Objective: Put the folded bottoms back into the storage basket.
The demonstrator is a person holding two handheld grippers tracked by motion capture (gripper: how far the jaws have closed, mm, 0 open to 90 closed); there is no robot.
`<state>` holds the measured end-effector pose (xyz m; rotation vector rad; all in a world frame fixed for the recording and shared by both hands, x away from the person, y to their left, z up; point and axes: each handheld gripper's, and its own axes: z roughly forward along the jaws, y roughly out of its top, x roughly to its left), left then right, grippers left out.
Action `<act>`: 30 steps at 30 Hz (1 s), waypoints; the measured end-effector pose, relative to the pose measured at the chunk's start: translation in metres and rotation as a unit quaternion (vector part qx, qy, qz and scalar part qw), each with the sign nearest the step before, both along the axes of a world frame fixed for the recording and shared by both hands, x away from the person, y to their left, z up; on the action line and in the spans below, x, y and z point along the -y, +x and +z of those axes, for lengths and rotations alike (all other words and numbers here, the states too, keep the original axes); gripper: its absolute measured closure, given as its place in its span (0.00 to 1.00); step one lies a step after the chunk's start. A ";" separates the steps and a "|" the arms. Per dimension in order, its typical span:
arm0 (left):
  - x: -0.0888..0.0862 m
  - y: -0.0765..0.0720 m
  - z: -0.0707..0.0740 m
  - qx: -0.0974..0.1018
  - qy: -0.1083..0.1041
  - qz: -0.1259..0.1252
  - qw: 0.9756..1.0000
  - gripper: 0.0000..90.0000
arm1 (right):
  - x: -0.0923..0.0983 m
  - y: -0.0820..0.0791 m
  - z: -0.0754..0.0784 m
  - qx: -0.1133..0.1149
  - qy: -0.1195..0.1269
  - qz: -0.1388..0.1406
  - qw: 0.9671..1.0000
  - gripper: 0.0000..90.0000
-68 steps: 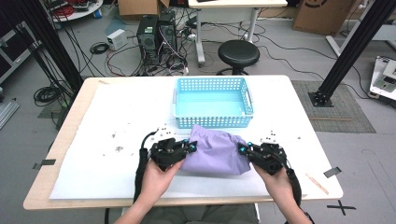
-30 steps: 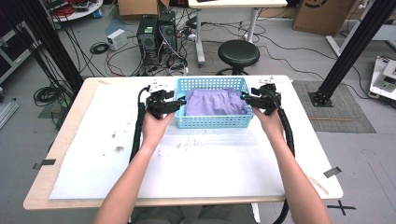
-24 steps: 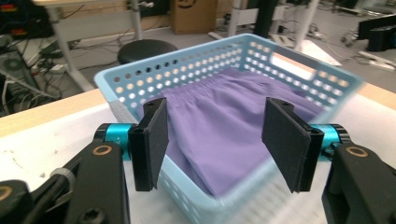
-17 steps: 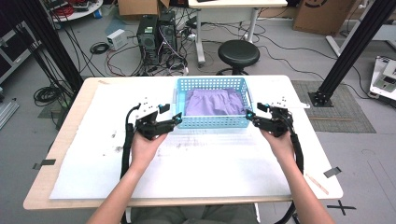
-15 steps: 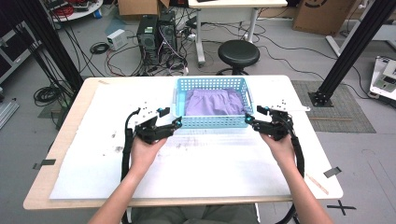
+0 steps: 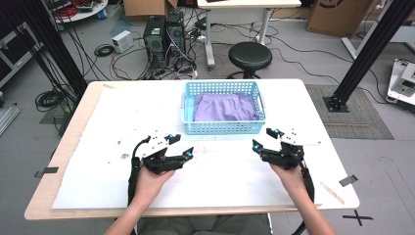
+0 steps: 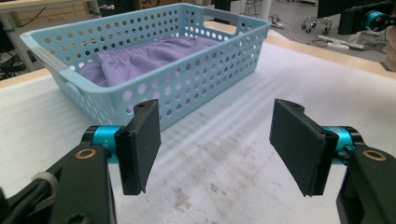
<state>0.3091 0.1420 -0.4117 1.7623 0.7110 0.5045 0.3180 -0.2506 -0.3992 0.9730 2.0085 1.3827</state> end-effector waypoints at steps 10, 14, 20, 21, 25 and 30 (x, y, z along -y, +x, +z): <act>0.007 -0.006 -0.012 0.001 0.008 -0.002 1.000 0.36 | -0.004 -0.002 -0.018 -0.013 -0.016 0.010 1.000 0.34; 0.006 -0.007 -0.014 0.002 0.005 0.004 1.000 0.36 | -0.004 -0.004 -0.020 -0.015 -0.021 0.008 1.000 0.34; 0.003 -0.008 -0.016 -0.001 0.003 0.010 1.000 0.36 | 0.000 -0.007 -0.023 -0.016 -0.025 -0.002 1.000 0.34; 0.002 -0.008 -0.017 -0.003 0.003 0.011 1.000 0.36 | 0.001 -0.007 -0.023 -0.015 -0.024 -0.003 1.000 0.34; 0.002 -0.011 -0.017 -0.002 0.001 0.015 1.000 0.36 | 0.003 -0.012 -0.023 -0.014 -0.023 -0.007 1.000 0.34; 0.003 -0.012 -0.017 -0.003 0.000 0.018 1.000 0.36 | 0.002 -0.015 -0.023 -0.013 -0.024 -0.007 1.000 0.34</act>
